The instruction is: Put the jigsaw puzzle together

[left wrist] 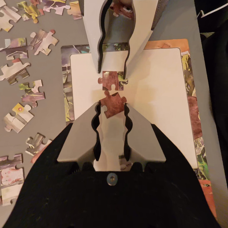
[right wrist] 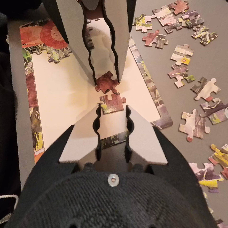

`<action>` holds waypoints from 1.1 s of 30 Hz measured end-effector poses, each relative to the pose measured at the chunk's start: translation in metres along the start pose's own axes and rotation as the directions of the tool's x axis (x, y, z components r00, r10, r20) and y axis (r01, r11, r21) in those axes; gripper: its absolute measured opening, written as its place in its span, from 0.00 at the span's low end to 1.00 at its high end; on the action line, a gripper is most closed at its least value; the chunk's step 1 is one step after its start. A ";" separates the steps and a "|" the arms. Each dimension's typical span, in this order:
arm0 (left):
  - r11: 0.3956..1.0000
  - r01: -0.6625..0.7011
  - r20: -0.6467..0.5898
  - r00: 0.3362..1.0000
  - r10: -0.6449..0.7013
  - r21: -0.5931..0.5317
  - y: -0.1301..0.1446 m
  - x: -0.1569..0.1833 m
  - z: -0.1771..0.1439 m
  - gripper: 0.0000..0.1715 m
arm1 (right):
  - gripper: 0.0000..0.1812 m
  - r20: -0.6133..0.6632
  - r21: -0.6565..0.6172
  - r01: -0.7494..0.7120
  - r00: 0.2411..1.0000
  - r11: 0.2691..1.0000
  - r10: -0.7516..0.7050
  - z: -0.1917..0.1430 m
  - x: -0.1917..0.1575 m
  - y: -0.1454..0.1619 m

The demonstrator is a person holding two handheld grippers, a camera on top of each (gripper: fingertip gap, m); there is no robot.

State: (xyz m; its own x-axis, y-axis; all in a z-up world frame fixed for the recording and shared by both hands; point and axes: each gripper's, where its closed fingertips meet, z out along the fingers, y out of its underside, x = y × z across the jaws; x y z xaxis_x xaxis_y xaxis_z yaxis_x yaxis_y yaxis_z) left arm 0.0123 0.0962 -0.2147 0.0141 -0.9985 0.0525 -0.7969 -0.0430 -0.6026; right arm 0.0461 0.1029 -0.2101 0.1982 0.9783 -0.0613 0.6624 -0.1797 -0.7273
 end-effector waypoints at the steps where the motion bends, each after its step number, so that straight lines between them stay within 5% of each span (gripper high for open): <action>1: 1.000 -0.010 -0.007 1.000 0.010 0.001 0.000 0.000 0.000 0.22 | 0.23 0.002 -0.001 0.010 1.000 1.000 -0.010 0.001 -0.001 0.000; 11: 0.988 -0.155 -0.111 0.982 0.155 0.015 0.004 0.006 -0.003 0.22 | 0.31 0.078 -0.045 0.104 0.992 0.994 -0.100 0.003 -0.008 -0.001; 18: 0.983 -0.177 -0.136 0.974 0.181 0.036 0.004 0.006 -0.003 0.22 | 0.21 0.044 -0.022 0.121 0.992 0.992 -0.120 0.005 -0.005 -0.002; 33: 0.981 -0.188 -0.149 0.970 0.193 0.045 0.004 0.006 -0.003 0.22 | 0.21 0.080 0.025 0.162 0.983 0.987 -0.163 0.004 -0.006 -0.007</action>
State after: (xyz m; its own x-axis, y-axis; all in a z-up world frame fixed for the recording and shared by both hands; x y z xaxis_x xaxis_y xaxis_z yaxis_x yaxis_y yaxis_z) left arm 0.0073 0.0905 -0.2145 -0.2300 -0.9717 0.0537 -0.7576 0.1442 -0.6366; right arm 0.0374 0.0989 -0.2077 0.0294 0.9996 0.0040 0.6673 -0.0167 -0.7446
